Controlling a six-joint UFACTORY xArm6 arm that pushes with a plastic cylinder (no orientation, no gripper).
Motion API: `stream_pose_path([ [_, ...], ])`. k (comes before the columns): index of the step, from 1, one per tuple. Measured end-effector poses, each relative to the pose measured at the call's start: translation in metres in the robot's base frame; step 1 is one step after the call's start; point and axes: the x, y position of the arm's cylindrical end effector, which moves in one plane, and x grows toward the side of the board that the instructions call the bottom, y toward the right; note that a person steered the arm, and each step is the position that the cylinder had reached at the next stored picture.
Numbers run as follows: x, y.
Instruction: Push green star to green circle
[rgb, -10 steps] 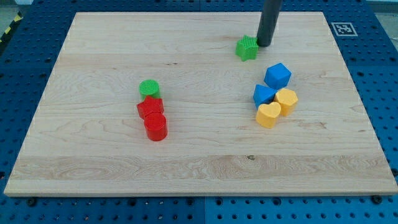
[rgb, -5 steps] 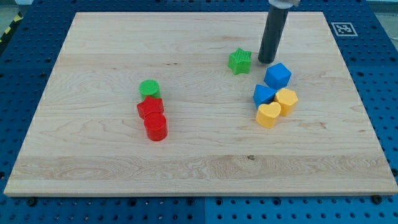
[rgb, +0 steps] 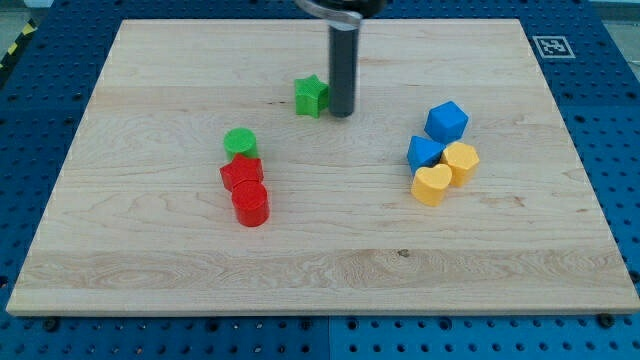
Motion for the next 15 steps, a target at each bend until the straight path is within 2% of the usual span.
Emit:
stream_pose_path([
  [1,-0.023,0.013],
  [3,-0.019,-0.076],
  [5,-0.019,-0.070],
  [6,-0.043,-0.060],
  [7,-0.048,-0.072],
  [8,-0.036,-0.101],
  [10,-0.017,-0.101],
  [12,-0.011,-0.036],
  [13,0.017,-0.038],
  [15,0.017,-0.084],
])
